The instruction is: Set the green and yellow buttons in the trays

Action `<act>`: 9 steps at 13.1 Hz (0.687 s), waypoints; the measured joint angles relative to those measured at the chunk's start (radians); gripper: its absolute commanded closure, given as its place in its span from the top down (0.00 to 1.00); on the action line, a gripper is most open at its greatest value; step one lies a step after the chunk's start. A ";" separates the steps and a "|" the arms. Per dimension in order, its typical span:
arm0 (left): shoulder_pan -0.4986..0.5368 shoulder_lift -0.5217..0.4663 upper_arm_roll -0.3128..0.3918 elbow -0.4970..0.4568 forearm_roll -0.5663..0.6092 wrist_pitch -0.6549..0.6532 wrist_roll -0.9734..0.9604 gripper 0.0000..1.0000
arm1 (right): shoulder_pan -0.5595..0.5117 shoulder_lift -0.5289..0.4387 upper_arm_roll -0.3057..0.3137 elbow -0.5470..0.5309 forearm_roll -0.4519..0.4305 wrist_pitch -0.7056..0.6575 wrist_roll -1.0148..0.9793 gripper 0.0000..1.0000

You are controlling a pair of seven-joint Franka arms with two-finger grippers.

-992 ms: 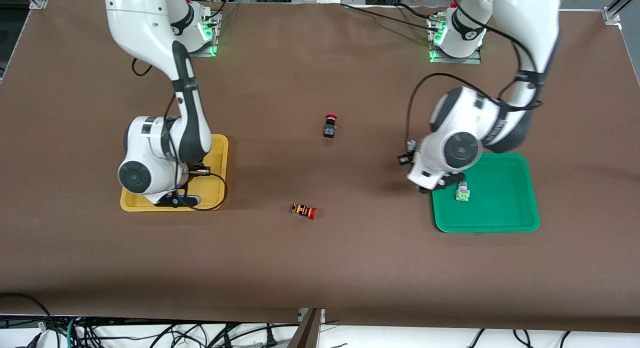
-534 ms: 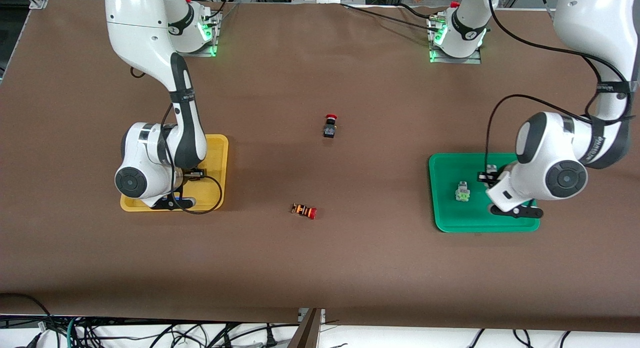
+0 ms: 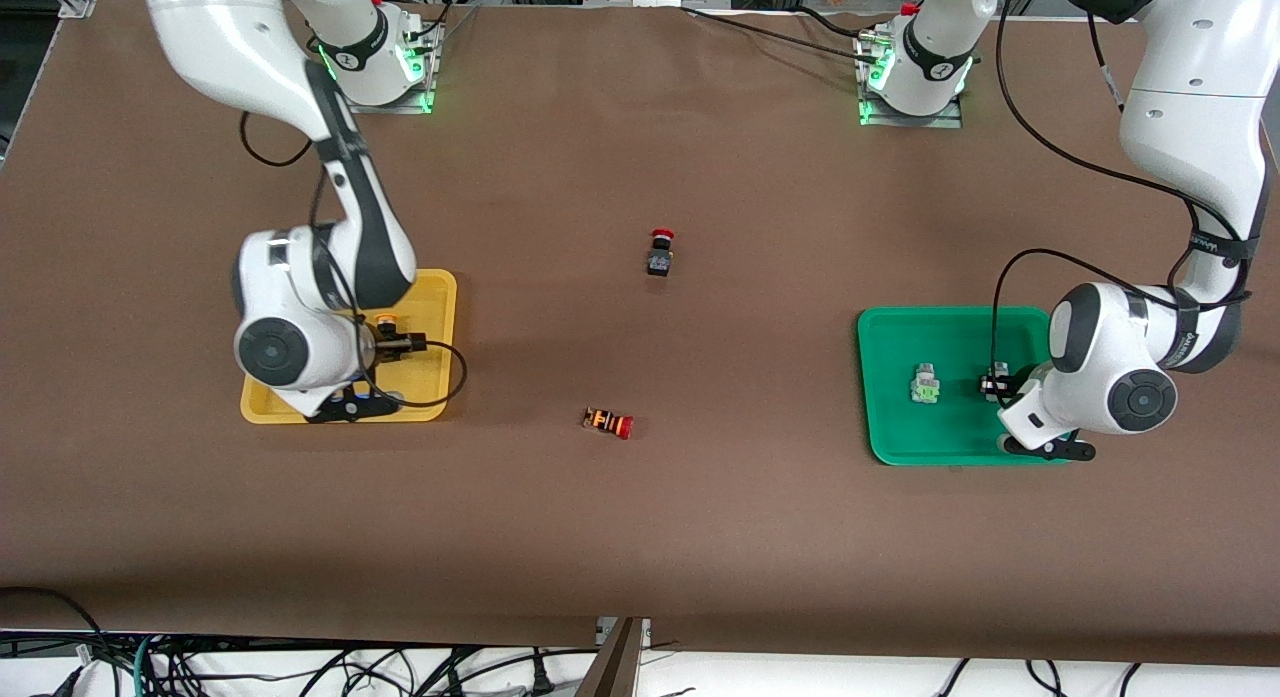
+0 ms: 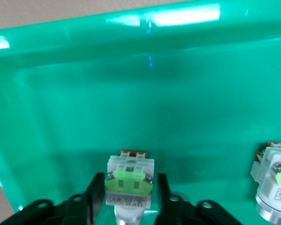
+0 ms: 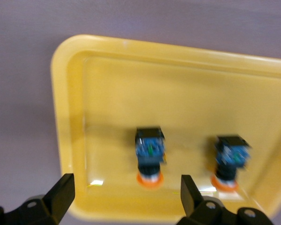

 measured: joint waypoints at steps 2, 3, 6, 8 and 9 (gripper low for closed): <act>0.000 -0.023 -0.003 0.040 0.000 0.000 0.000 1.00 | -0.097 -0.130 0.075 0.003 -0.014 -0.118 0.001 1.00; 0.000 -0.050 -0.005 0.064 0.000 -0.008 0.000 1.00 | -0.139 -0.199 0.107 0.000 -0.015 -0.184 0.001 1.00; -0.001 -0.192 -0.036 0.141 0.000 -0.151 0.001 1.00 | -0.210 -0.396 0.169 -0.022 -0.053 -0.281 -0.001 1.00; -0.003 -0.291 -0.093 0.208 0.000 -0.335 0.001 1.00 | -0.220 -0.502 0.174 -0.020 -0.123 -0.301 -0.002 1.00; -0.006 -0.330 -0.122 0.245 -0.005 -0.424 0.001 1.00 | -0.223 -0.540 0.176 -0.020 -0.140 -0.308 -0.003 1.00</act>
